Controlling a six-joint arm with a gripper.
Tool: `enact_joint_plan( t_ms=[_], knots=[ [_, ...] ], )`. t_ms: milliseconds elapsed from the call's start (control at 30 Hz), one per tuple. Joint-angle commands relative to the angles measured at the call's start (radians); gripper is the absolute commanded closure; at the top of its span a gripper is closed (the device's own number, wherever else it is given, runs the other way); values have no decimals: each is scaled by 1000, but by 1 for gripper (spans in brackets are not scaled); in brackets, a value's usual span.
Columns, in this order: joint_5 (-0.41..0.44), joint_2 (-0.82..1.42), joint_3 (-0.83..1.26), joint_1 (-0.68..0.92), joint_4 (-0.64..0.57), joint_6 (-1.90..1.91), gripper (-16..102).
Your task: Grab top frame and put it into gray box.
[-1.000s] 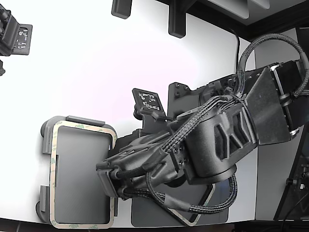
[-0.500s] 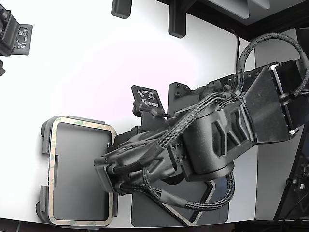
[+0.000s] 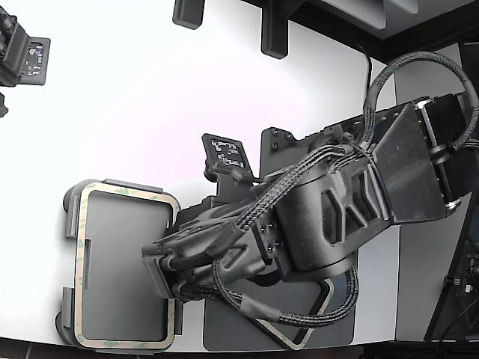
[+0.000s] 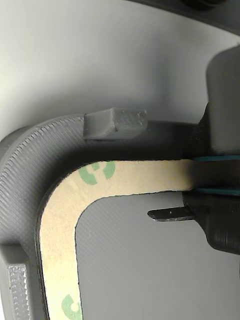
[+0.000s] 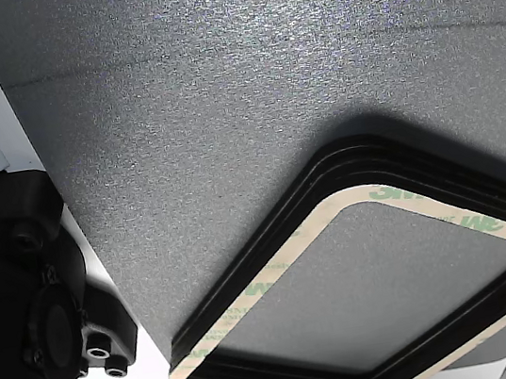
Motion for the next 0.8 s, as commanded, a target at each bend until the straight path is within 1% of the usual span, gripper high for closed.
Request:
enact_joint_plan(
  t_ms=[0,767],
  knots=[
    [-2,18,-18,-14,12,0,98],
    [-6,5,-12,-14,12,12,98]
  ],
)
